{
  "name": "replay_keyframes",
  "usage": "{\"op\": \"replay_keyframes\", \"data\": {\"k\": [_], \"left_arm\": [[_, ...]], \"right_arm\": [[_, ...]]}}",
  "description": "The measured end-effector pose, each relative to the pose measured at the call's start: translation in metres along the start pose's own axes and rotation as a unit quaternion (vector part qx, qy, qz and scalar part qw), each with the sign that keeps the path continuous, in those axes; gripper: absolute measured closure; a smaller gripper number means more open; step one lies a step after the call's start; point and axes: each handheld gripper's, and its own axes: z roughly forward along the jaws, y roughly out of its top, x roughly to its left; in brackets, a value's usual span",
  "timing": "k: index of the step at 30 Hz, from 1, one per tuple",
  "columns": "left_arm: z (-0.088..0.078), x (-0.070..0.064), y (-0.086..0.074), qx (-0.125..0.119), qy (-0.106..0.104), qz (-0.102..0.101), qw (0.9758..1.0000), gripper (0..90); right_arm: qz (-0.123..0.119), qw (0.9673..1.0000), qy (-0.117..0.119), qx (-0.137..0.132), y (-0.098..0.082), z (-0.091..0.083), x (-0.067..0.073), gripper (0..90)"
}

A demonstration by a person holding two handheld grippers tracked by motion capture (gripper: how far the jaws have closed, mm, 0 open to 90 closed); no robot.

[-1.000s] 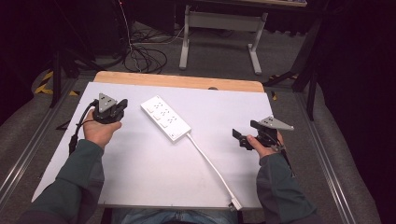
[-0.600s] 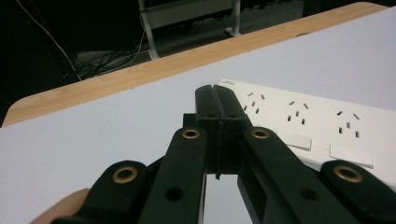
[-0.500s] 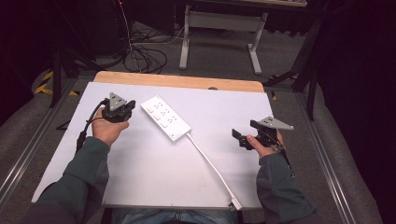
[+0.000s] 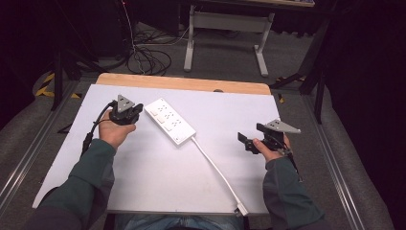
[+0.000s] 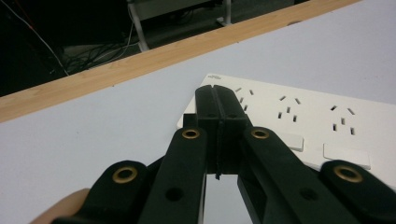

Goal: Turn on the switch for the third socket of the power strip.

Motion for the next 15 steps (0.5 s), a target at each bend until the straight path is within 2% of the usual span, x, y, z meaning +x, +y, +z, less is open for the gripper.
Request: {"op": "replay_keyframes", "data": {"k": [7,12,14,15], "left_arm": [[0.011,-0.006,0.000,0.016,-0.011,0.011,0.9998,90.0],[0.016,-0.006,-0.001,0.023,-0.012,0.008,0.9996,90.0],[0.018,-0.007,-0.001,0.026,-0.014,0.011,0.9995,90.0],[0.019,-0.008,0.000,0.028,-0.013,0.020,0.9993,90.0]], "right_arm": [[-0.001,1.0000,0.001,0.000,0.000,0.000,0.000,8.2],[-0.001,1.0000,0.000,0.000,0.000,0.000,0.000,8.2],[-0.001,1.0000,0.001,0.000,0.000,0.000,0.000,8.2],[-0.001,1.0000,0.001,0.000,0.000,0.000,0.000,8.2]]}}
